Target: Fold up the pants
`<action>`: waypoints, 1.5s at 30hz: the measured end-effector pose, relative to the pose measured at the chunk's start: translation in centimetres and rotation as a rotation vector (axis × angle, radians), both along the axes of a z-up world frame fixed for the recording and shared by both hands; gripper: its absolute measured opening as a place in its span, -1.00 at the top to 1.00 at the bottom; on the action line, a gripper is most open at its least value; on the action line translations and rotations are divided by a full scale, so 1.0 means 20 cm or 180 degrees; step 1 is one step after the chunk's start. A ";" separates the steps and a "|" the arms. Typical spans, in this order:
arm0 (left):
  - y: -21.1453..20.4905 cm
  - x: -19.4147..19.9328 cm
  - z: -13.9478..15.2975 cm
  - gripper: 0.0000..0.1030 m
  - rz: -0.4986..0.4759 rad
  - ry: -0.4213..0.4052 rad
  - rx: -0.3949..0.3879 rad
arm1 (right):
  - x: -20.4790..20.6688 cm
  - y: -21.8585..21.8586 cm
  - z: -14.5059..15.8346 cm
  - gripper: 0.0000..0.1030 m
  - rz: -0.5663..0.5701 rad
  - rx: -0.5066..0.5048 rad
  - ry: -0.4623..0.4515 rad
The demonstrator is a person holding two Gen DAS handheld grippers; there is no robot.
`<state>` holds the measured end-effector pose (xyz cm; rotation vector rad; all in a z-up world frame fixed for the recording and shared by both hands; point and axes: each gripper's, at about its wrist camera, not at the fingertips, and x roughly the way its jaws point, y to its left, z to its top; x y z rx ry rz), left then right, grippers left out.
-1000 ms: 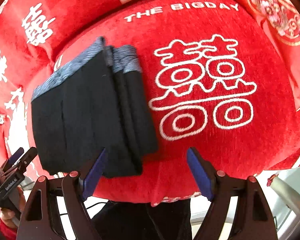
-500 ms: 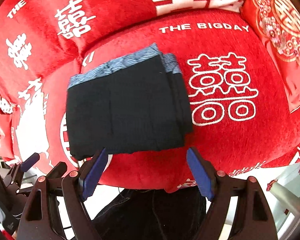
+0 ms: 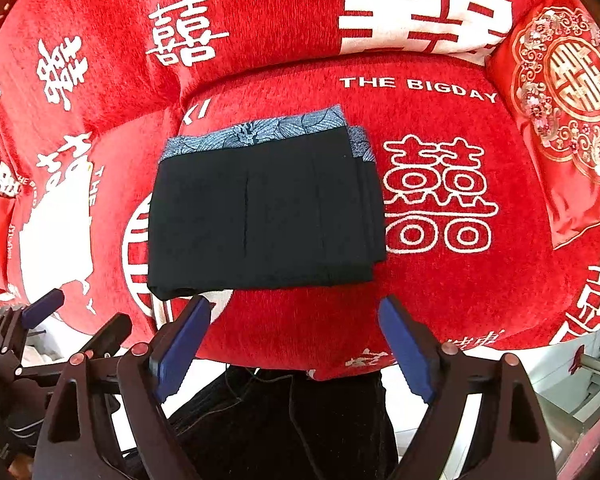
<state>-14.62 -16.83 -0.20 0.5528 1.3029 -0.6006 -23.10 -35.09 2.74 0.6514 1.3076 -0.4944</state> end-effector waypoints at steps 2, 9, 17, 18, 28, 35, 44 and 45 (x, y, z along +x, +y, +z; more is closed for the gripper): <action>0.00 -0.01 0.01 -0.97 -0.0029 -0.0014 0.0029 | 0.00 0.00 0.01 -0.72 -0.0011 -0.0028 0.0005; 0.00 -0.03 0.03 -0.97 -0.0092 0.0017 0.0048 | -0.02 -0.01 0.04 -0.72 -0.0089 -0.0040 0.0073; 0.02 -0.03 0.06 -0.97 -0.0082 0.0005 -0.0005 | -0.04 0.01 0.04 -0.72 -0.0101 -0.0014 0.0140; 0.02 -0.03 0.06 -0.97 -0.0076 -0.0002 0.0000 | -0.03 0.02 0.05 -0.72 -0.0079 -0.0030 0.0150; 0.03 0.00 0.07 -0.97 -0.0028 -0.0028 0.0036 | -0.01 0.06 0.06 -0.72 0.0003 -0.0065 0.0186; 0.04 0.01 0.07 -0.97 -0.0028 -0.0014 0.0044 | 0.01 0.07 0.07 -0.72 0.0041 -0.0087 0.0207; 0.03 0.02 0.09 -0.97 -0.0022 -0.0038 0.0042 | 0.02 0.07 0.08 -0.72 0.0056 -0.0105 0.0209; 0.03 0.02 0.09 -0.97 -0.0022 -0.0037 0.0042 | 0.02 0.07 0.08 -0.72 0.0058 -0.0105 0.0210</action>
